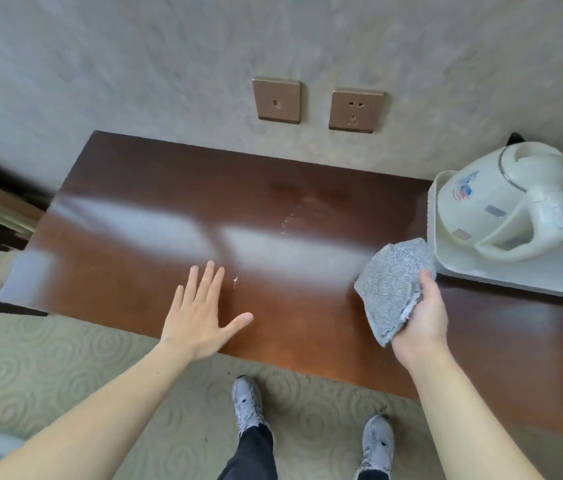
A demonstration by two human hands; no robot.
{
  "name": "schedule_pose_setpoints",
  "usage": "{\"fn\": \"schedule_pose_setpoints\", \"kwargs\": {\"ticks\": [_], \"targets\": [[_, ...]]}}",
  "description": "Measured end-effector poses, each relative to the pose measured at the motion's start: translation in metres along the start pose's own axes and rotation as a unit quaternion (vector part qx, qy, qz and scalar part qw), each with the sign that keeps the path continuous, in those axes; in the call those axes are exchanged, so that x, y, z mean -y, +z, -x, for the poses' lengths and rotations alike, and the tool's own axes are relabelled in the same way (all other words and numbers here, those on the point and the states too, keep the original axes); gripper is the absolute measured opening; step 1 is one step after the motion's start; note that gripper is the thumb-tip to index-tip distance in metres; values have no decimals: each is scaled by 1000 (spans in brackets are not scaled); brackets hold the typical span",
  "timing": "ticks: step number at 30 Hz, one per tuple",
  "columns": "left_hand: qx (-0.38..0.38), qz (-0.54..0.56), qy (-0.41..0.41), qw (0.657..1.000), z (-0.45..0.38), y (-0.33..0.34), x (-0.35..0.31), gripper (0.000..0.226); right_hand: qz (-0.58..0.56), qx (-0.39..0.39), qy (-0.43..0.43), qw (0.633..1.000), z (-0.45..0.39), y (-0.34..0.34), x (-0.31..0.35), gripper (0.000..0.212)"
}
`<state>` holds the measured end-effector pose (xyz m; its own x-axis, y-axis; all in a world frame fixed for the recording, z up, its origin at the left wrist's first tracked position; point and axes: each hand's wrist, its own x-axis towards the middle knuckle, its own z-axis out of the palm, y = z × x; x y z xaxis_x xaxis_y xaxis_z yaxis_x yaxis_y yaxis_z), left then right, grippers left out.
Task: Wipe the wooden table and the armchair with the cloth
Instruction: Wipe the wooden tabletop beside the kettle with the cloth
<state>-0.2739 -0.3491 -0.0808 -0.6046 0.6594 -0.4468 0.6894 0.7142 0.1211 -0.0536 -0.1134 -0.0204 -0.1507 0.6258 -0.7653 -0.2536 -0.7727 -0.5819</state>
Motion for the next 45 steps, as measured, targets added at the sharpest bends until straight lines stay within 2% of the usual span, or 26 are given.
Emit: {"fn": "schedule_pose_setpoints", "kwargs": {"ticks": [5, 8, 11, 13, 15, 17, 19, 21, 23, 29, 31, 40, 45], "targets": [[-9, -35, 33, 999, -55, 0, 50, 116, 59, -109, -102, 987, -29, 31, -26, 30], [-22, -43, 59, 997, -78, 4, 66, 110, 121, -185, -188, 957, -41, 43, -29, 31], [-32, -93, 98, 990, -92, 13, 66, 114, 261, -268, -308, 875, -46, 40, -34, 41], [-37, -124, 117, 985, -96, 18, 62, 119, 348, -281, -365, 816, -52, 28, -44, 43], [-48, -130, 127, 982, -98, 22, 60, 122, 429, -247, -396, 774, -62, 15, -56, 36], [-62, -127, 134, 981, -99, 24, 61, 123, 508, -183, -375, 754, -73, 7, -71, 29], [-78, -124, 137, 980, -100, 26, 61, 124, 618, -131, -334, 700, -83, 3, -88, 53], [-93, -125, 138, 978, -102, 29, 61, 123, 693, -117, -314, 639, -91, 6, -99, 69], [-104, -126, 138, 977, -102, 30, 62, 123, 720, -108, -299, 617, -94, 9, -105, 75], [-109, -123, 134, 977, -105, 32, 62, 123, 781, 8, -316, 539, -78, 21, -132, 63], [-112, -116, 138, 977, -105, 32, 64, 123, 795, 18, -320, 514, -81, 27, -135, 61], [-124, -97, 153, 976, -106, 31, 65, 123, 804, -10, -350, 480, -165, 117, -76, 74], [-135, -90, 159, 974, -108, 34, 66, 123, 810, -3, -342, 476, -208, 167, -51, 63]]}}
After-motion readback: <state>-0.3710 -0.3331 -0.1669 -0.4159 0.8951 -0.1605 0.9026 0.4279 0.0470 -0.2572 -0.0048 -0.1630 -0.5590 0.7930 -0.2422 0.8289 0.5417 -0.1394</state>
